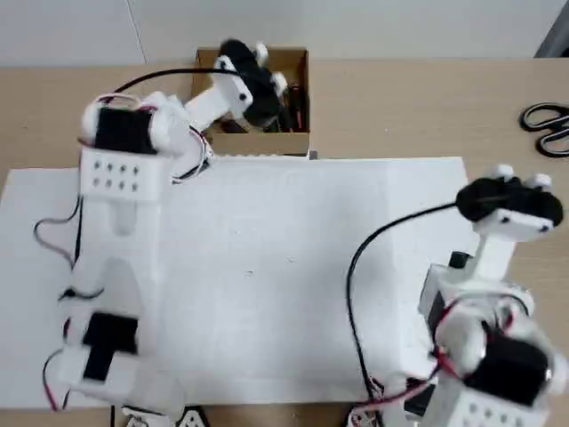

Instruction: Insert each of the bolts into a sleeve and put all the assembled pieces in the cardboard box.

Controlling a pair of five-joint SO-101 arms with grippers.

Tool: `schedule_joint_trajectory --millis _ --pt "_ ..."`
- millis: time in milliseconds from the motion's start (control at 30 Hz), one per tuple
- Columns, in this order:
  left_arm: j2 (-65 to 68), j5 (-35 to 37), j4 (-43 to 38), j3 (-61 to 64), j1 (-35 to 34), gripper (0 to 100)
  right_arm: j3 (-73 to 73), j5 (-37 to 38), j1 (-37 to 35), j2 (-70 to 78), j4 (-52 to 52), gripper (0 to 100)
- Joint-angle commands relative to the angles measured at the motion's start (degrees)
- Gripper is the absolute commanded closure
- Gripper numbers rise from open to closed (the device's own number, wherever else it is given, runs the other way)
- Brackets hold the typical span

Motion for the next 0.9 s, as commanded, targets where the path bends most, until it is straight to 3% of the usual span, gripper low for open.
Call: schedule_joint_trajectory --millis 0,133,300,567,867 --pt "-10.81 5.63 0.7 2.59 1.32 99 1.76 3.52 -0.66 -5.23 -3.3 99.6" --pt "-18.29 13.01 -1.14 7.96 2.02 99 7.91 3.96 -0.66 -11.74 -8.48 99.6" --pt "-29.45 34.99 -4.92 14.11 2.29 99 17.14 4.04 -5.58 -22.02 -13.05 99.6" --pt "-46.24 71.21 -11.87 37.85 2.29 99 35.78 3.69 -23.16 -38.64 -19.74 99.6" --pt "-62.86 85.19 -29.8 65.01 2.37 99 42.11 3.96 -36.44 -38.02 -28.97 99.6"
